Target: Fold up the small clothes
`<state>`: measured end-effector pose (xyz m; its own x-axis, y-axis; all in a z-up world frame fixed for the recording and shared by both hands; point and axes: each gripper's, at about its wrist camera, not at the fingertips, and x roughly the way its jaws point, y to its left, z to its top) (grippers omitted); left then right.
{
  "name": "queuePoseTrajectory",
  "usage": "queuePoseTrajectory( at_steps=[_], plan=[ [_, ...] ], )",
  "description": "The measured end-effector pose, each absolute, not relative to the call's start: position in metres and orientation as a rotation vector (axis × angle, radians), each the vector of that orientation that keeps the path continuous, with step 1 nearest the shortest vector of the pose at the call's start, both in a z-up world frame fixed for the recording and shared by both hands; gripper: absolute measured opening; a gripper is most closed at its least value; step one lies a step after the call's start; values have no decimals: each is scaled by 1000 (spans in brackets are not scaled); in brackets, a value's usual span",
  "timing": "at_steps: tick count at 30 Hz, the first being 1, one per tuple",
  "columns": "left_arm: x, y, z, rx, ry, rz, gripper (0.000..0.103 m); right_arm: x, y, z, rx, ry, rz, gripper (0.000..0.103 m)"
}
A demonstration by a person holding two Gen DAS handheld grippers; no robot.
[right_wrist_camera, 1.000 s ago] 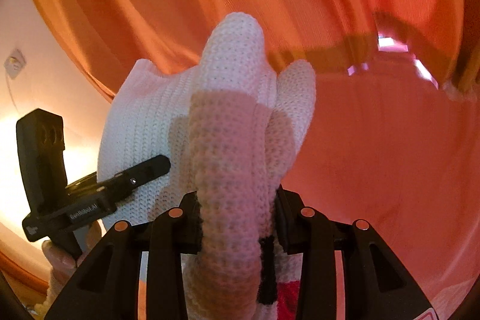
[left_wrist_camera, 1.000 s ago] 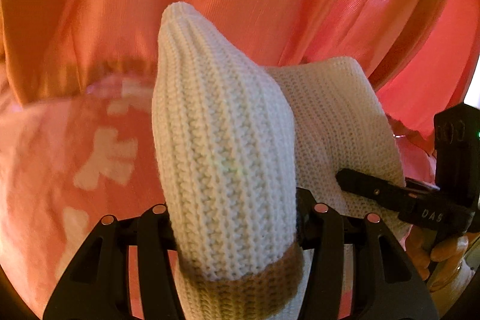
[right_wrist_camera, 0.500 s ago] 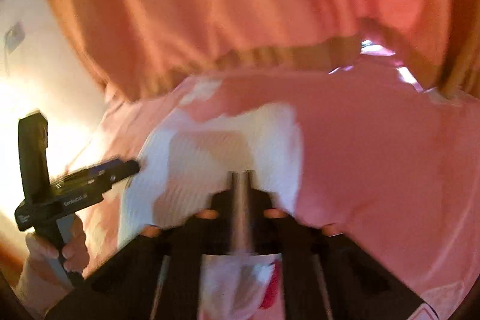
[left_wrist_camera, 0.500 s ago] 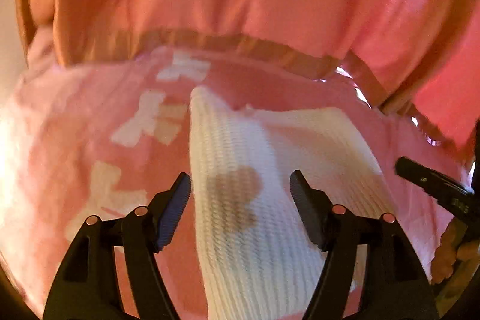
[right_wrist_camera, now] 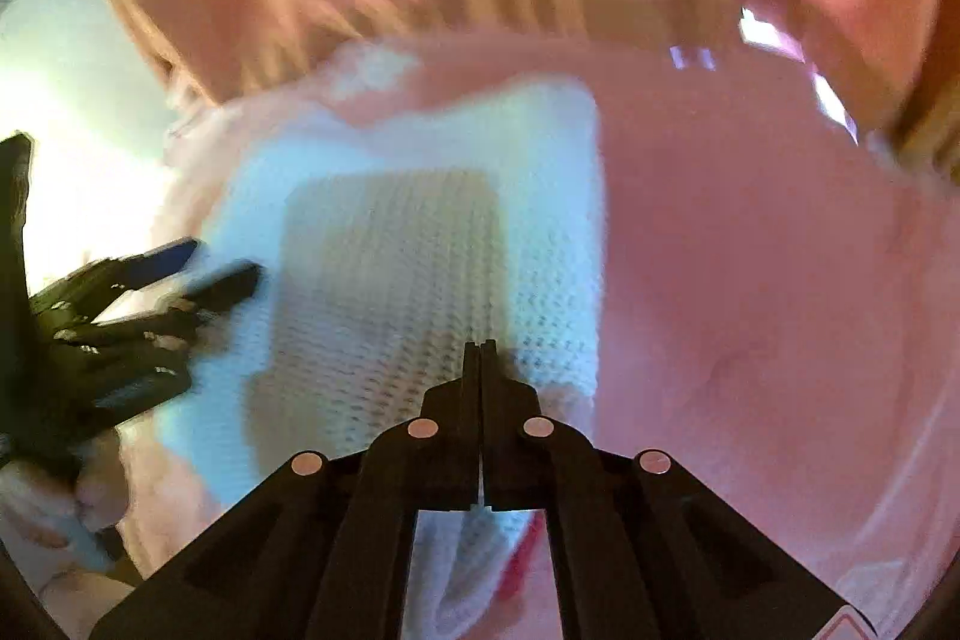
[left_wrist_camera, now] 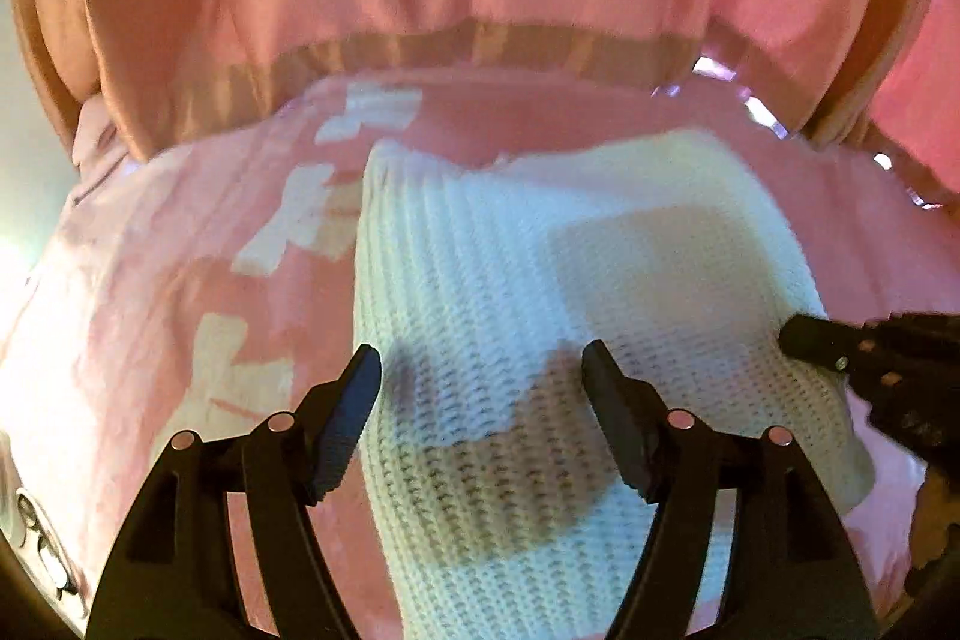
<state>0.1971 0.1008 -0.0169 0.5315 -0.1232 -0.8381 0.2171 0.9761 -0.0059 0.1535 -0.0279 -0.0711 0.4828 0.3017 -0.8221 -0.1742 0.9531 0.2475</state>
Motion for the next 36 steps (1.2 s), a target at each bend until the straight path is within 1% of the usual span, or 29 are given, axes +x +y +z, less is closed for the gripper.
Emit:
queuePoseTrajectory(
  at_steps=[1, 2, 3, 4, 5, 6, 7, 10, 11, 12, 13, 14, 15, 16, 17, 18, 20, 23, 24, 27, 28, 29, 30, 31, 32, 33, 34, 35, 36],
  plan=[
    [195, 104, -15, 75, 997, -213, 68, 155, -34, -70, 198, 1027, 294, 0],
    [193, 110, -9, 31, 991, -220, 67, 156, -39, -60, 236, 1013, 297, 3],
    [192, 116, -6, -7, 986, -230, 74, 157, -41, -50, 230, 979, 294, 8],
    [193, 124, -3, -57, 979, -238, 80, 158, -44, -40, 208, 939, 267, 37],
    [196, 135, -2, -114, 973, -231, 88, 160, -48, -32, 182, 888, 216, 68],
    [200, 143, -3, -159, 973, -229, 89, 162, -51, -33, 181, 876, 213, 72],
    [205, 149, -6, -193, 982, -235, 89, 168, -52, -38, 183, 890, 228, 72],
    [228, 160, -30, -296, 1078, -264, 88, 195, -54, -74, 245, 1025, 265, 72],
    [234, 161, -40, -329, 1105, -280, 87, 202, -55, -89, 283, 1060, 287, 72],
    [237, 160, -48, -343, 1129, -304, 79, 206, -56, -101, 344, 1083, 321, 69],
    [240, 158, -53, -347, 1140, -327, 76, 209, -60, -110, 439, 1089, 371, 55],
    [240, 156, -57, -361, 1138, -338, 71, 209, -62, -113, 494, 1095, 407, 44],
    [240, 156, -57, -371, 1132, -343, 64, 210, -64, -112, 523, 1100, 416, 39],
    [240, 154, -53, -373, 1124, -354, 59, 210, -64, -107, 532, 1095, 423, 35],
    [239, 152, -48, -367, 1121, -358, 52, 207, -65, -95, 526, 1070, 431, 33],
    [238, 149, -42, -359, 1115, -365, 48, 201, -67, -79, 520, 1042, 434, 32],
    [232, 142, -23, -354, 1095, -405, 47, 186, -72, -46, 535, 985, 446, 31],
    [222, 124, -1, -356, 1073, -484, 48, 154, -86, -14, 422, 909, 371, 34],
    [220, 116, 0, -337, 1077, -484, 51, 152, -90, -19, 416, 924, 336, 34],
    [224, 88, -25, -221, 1170, -439, 56, 154, -105, -77, 398, 1113, 173, 38],
    [224, 81, -37, -171, 1186, -400, 60, 153, -108, -87, 404, 1133, 140, 41],
    [220, 81, -35, -159, 1153, -383, 63, 148, -113, -84, 449, 1105, 139, 41],
    [216, 81, -28, -137, 1136, -375, 62, 145, -113, -72, 441, 1086, 130, 39],
    [210, 80, -14, -103, 1103, -358, 62, 138, -111, -51, 382, 1023, 120, 35],
    [205, 81, -3, -90, 1066, -345, 61, 127, -106, -27, 287, 931, 95, 35],
    [199, 80, 10, -64, 1016, -332, 66, 120, -102, -15, 230, 885, 79, 35],
    [196, 78, 17, -37, 991, -319, 70, 113, -96, -3, 170, 842, 76, 30],
    [193, 72, 25, 8, 966, -293, 74, 109, -90, 0, 139, 831, 105, 18],
    [191, 67, 28, 38, 956, -285, 74, 112, -88, -3, 131, 845, 125, 13]
  ],
)
